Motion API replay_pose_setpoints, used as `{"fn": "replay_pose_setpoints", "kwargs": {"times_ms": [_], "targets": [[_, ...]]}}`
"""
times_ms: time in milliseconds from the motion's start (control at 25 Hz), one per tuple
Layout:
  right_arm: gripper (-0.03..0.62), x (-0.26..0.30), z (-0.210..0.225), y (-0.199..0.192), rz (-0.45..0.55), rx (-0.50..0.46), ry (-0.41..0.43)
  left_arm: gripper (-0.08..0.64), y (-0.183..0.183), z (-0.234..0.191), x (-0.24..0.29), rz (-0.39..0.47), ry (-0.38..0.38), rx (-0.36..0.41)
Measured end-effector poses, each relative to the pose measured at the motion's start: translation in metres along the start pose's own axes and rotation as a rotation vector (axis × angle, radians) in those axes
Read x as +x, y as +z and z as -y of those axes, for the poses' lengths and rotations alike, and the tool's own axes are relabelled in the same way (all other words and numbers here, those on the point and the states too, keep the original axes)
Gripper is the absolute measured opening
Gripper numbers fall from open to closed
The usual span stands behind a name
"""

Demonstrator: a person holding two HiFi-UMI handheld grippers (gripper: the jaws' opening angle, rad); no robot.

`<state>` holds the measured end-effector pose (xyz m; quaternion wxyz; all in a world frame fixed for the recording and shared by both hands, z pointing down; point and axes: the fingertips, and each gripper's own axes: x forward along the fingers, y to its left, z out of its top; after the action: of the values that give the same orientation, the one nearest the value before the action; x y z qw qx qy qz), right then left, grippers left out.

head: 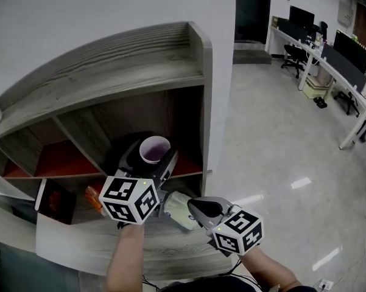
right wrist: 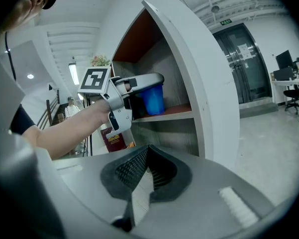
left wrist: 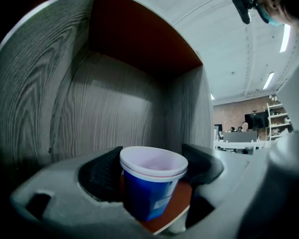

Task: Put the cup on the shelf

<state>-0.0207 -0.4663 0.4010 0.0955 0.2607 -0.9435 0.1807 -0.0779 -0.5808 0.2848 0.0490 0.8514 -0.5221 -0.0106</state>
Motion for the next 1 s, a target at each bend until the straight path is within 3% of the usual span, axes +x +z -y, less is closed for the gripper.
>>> {"fn": "replay_pose_setpoints", "kwargs": {"times_ms": [200, 400, 640, 1000], "targets": [[-0.003, -0.001, 0.001, -0.002, 0.004, 0.008, 0.001, 0.371, -0.001, -0.003, 0.002, -0.012, 0.001, -0.022], [-0.003, -0.003, -0.001, -0.004, 0.004, 0.014, -0.002, 0.440, 0.002, -0.005, 0.003, 0.004, 0.001, -0.052], [-0.003, -0.006, -0.002, -0.006, 0.004, 0.009, -0.018, 0.495, 0.006, -0.006, -0.001, 0.036, 0.023, -0.008], [-0.003, -0.010, -0.016, -0.010, 0.011, 0.005, -0.035, 0.495, 0.015, 0.005, -0.029, 0.113, 0.037, 0.044]]}}
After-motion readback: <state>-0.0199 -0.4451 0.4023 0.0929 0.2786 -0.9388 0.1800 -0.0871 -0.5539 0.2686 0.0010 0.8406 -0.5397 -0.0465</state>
